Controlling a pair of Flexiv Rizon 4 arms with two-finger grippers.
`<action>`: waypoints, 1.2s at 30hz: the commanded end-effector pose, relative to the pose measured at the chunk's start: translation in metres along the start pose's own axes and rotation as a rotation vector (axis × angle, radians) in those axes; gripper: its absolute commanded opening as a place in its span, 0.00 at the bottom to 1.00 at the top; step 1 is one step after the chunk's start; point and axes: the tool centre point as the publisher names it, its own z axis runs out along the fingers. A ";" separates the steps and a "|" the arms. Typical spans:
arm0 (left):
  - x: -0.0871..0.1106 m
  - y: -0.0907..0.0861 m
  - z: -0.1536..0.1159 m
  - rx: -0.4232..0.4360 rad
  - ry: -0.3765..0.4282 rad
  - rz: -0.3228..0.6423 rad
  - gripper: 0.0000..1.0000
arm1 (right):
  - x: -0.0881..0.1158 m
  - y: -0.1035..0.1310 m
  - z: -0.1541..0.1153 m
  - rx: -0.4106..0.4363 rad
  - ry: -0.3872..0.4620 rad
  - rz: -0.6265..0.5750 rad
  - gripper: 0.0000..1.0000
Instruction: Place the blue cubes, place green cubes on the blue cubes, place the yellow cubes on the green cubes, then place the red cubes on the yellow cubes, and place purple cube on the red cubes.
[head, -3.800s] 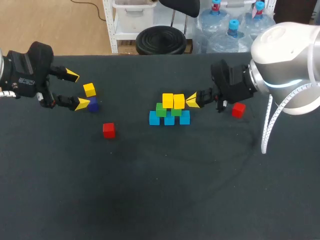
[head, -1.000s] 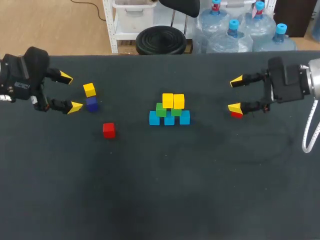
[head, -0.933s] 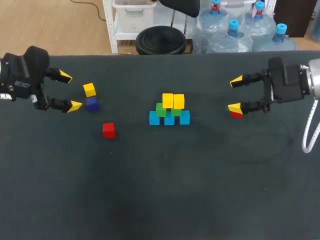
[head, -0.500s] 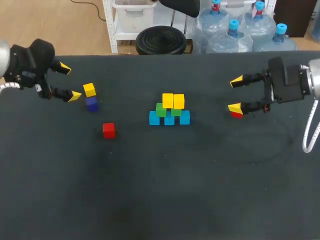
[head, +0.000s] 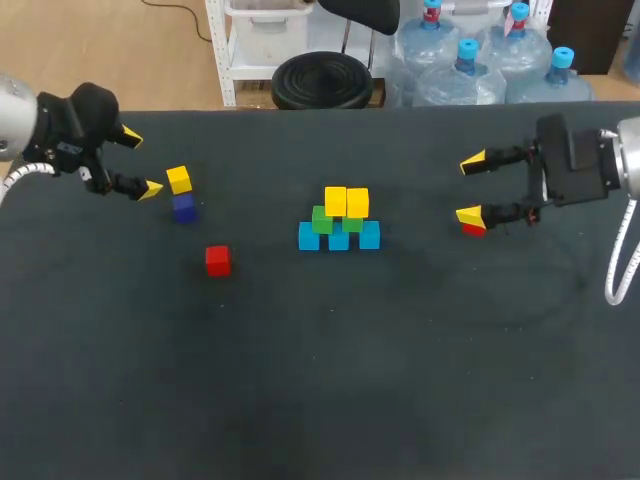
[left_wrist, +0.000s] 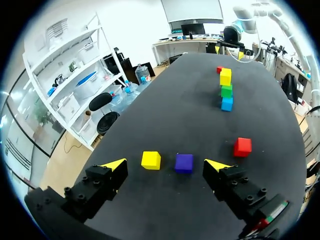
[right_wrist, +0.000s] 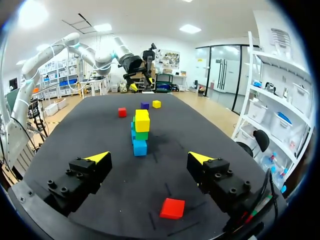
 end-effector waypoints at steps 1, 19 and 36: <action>0.003 0.009 0.011 0.009 0.000 0.006 1.00 | 0.001 0.000 0.001 0.000 -0.002 -0.001 1.00; 0.017 0.018 0.027 0.003 -0.038 0.016 1.00 | 0.001 0.000 0.001 0.000 -0.002 -0.001 1.00; 0.026 0.018 0.036 0.011 -0.026 -0.011 1.00 | 0.001 0.000 0.001 0.000 -0.002 -0.001 1.00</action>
